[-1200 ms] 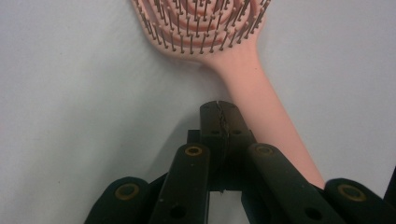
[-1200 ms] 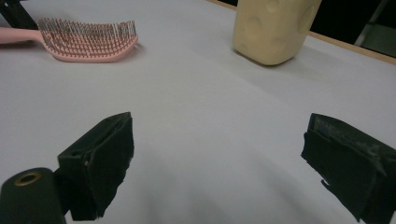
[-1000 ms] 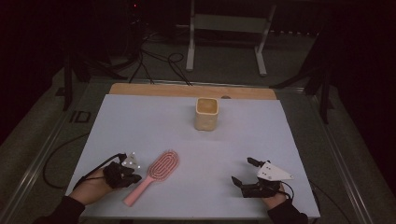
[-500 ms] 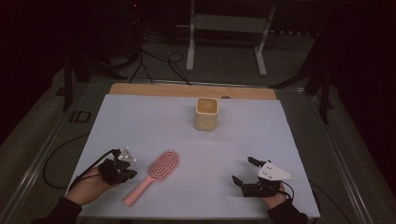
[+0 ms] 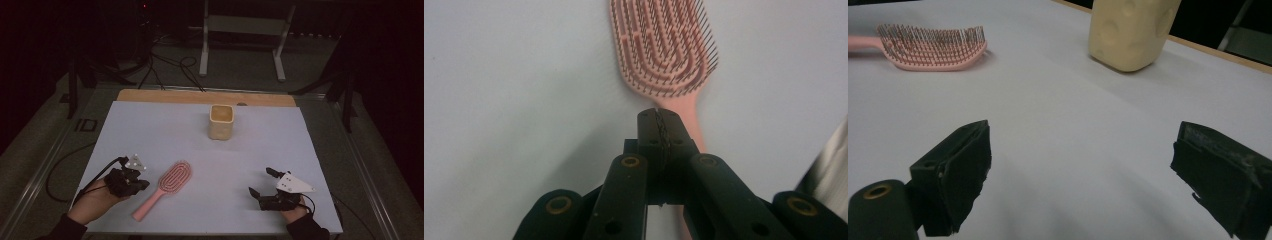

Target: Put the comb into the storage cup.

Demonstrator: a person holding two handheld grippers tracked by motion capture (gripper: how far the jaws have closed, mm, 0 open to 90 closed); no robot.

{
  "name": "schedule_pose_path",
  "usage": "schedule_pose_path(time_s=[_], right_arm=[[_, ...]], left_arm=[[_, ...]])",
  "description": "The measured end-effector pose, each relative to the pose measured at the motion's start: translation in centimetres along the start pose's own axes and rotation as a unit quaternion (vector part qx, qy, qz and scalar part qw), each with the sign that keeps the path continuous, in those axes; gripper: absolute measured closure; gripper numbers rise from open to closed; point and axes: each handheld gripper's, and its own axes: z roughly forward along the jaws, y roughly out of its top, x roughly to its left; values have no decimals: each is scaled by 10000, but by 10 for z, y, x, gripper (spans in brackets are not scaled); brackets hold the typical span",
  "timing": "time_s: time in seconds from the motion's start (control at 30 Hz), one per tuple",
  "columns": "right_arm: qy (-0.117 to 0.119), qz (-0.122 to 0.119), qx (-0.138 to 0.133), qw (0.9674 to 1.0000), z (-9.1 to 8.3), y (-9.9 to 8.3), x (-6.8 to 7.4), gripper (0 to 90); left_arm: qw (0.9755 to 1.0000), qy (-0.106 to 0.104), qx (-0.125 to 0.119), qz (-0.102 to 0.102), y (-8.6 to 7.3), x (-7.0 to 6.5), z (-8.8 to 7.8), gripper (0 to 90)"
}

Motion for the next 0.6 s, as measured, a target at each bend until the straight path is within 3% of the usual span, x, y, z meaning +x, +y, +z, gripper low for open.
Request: schedule_pose_path(time_s=[0.2, 0.3, 0.47, 0.5, 0.6], right_arm=[[1, 1, 0, 10000, 0, 0, 0, 89], [7, -10, -17, 10000, 0, 0, 0, 88], [15, -13, -22, 10000, 0, 0, 0, 89], [18, -8, -18, 10000, 0, 0, 0, 88], [28, -15, 6, 10000, 0, 0, 0, 89]], left_arm=[[9994, -55, -286, -202, 5, -9, -10, 818], [9989, -74, -392, -259, 7, -14, -10, 719], [9994, 7, -283, -220, 9, -22, -6, 580], [9991, -15, -247, -331, 9, -23, -4, 580], [9995, 108, -16, -310, 10, -25, 3, 487]])
